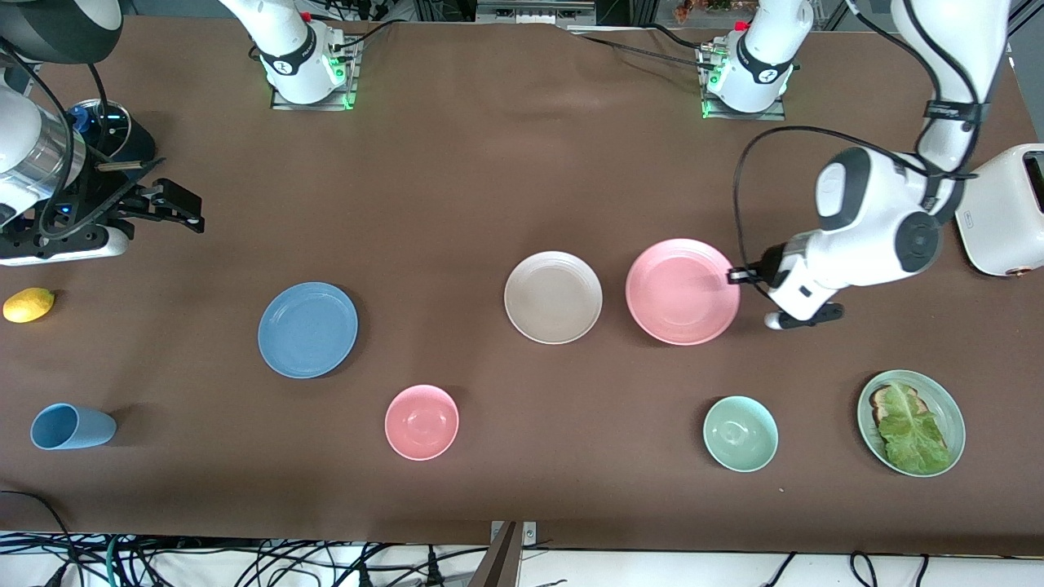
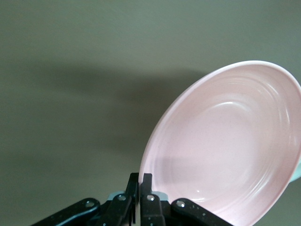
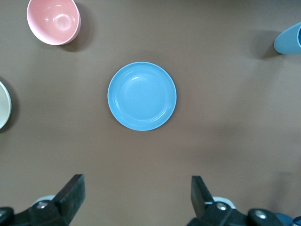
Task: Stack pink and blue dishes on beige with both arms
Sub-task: 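Slide the pink plate with the left gripper onto the beige plate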
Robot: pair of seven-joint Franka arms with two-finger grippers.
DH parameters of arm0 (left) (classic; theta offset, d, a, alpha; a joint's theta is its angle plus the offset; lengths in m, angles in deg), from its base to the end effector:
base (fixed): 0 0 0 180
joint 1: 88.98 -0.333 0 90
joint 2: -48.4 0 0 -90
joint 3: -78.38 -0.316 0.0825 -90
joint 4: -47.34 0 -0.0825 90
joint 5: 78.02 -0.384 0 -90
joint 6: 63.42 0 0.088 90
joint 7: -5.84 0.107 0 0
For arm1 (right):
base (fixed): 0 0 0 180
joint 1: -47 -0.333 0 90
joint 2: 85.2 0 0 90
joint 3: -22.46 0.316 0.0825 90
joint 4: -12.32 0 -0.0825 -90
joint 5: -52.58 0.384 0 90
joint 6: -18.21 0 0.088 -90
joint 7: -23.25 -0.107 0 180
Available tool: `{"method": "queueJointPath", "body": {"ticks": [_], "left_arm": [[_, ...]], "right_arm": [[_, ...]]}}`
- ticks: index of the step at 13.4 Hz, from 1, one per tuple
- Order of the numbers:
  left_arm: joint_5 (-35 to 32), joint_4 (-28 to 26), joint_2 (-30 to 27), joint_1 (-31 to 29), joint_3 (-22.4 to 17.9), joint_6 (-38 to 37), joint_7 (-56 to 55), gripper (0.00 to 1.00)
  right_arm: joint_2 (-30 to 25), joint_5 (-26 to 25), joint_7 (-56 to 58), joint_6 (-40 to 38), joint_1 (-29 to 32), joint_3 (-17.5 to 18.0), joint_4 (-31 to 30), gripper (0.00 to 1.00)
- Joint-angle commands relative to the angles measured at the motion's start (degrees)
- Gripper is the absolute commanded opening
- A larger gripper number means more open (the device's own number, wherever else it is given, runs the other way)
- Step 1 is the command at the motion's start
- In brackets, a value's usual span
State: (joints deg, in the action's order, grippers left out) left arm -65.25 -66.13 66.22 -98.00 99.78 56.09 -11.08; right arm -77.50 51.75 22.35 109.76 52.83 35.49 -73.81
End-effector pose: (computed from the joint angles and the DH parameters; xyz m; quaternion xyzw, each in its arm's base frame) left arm 0.5696 -0.1294 0.3086 0.9790 0.1052 -0.1284 0.1187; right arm 0.5921 0.0645 0.5832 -0.9983 -0.0546 0.0187 0.0066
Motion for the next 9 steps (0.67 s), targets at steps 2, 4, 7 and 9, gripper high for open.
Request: {"method": "queueJointPath", "body": {"ticks": [2,4,7,9], "left_arm": [[-0.2,-1.23,1.24,7.77,1.19,6.76,-10.99,0.0],[-4.23,-1.32,3.61,13.05,1.19,11.51,-20.31,0.0],[-13.45,-0.53,8.18,18.6,1.19,14.78,-32.79,0.0],[-16.28,1.13,10.03,20.45,1.1,15.31,-37.12,0.0]], "right_arm": [[-0.41,0.74,-0.68,-0.94,0.15,0.24,0.7,1.0],[-0.41,0.74,-0.68,-0.94,0.15,0.15,0.7,1.0],[-0.32,0.74,-0.68,-0.94,0.24,0.06,0.7,1.0],[-0.32,0.74,-0.77,-0.94,0.24,0.06,0.7,1.0]]}}
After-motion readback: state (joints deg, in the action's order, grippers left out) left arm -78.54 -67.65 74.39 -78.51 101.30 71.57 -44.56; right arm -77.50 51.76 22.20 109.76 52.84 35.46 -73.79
